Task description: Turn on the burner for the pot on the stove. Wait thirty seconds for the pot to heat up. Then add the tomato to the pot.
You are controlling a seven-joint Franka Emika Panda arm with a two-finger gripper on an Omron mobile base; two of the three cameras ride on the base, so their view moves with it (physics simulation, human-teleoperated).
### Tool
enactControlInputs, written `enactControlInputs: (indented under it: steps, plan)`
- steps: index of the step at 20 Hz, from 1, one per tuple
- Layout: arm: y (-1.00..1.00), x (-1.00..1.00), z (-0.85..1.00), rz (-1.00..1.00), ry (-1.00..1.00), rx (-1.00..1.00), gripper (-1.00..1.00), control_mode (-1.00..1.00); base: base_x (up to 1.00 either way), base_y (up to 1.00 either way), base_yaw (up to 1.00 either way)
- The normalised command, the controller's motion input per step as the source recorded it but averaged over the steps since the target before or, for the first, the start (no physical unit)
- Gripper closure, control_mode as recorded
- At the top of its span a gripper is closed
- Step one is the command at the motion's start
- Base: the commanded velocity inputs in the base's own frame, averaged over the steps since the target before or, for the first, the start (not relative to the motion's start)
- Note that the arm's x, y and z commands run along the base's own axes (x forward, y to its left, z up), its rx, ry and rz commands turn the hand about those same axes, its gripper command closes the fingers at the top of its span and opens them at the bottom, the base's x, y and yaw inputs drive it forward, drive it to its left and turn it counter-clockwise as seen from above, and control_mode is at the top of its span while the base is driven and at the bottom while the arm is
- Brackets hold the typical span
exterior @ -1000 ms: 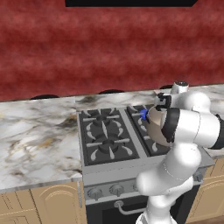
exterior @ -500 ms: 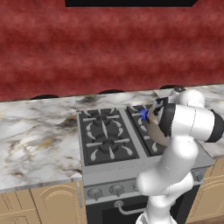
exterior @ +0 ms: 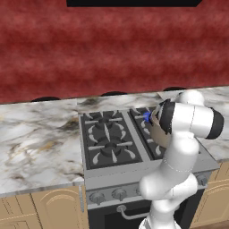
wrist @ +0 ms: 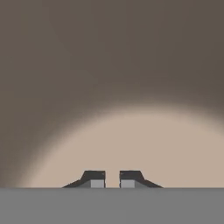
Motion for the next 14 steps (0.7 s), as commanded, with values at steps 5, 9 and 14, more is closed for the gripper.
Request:
enactControlInputs:
  steps: [5, 9, 14]
  plan:
    - [-0.13, 0.26, -0.04, 0.00, 0.00, 0.00, 1.00, -1.00, 0.00, 0.00, 0.00]
    - [-0.01, 0.07, -0.01, 0.00, 0.00, 0.00, -1.00, -1.00, 0.00, 0.00, 0.00]
    - [-0.05, -0.43, 0.02, 0.00, -0.14, 0.00, -1.00, -1.00, 0.00, 0.00, 0.00]
